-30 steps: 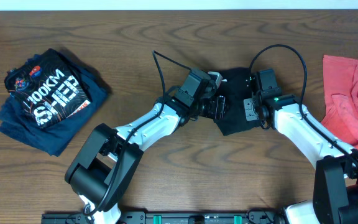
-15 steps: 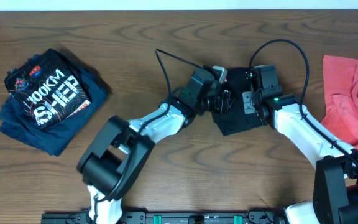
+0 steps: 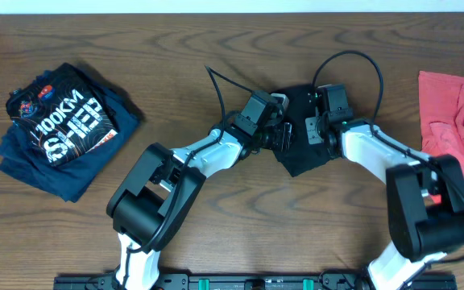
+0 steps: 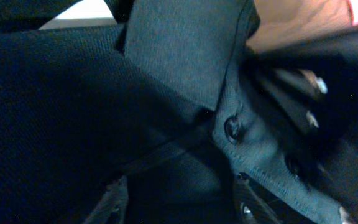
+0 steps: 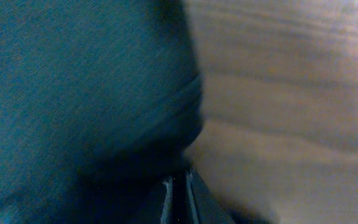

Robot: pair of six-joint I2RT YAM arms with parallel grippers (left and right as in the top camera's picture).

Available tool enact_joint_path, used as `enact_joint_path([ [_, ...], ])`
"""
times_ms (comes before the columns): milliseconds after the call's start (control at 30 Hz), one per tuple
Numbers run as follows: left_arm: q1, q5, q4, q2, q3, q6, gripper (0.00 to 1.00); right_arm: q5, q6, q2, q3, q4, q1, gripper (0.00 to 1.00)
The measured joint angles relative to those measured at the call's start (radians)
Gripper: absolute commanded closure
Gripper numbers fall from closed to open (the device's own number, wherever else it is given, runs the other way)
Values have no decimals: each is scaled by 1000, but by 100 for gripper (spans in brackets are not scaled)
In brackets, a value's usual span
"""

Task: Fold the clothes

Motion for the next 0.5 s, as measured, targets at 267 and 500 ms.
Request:
enact_joint_path([
  [267, -15, -18, -68, -27, 0, 0, 48, -18, -8, 14, 8, 27, -18, 88],
  [500, -14, -58, -150, -98, -29, 8, 34, -48, -61, -47, 3, -33, -30, 69],
])
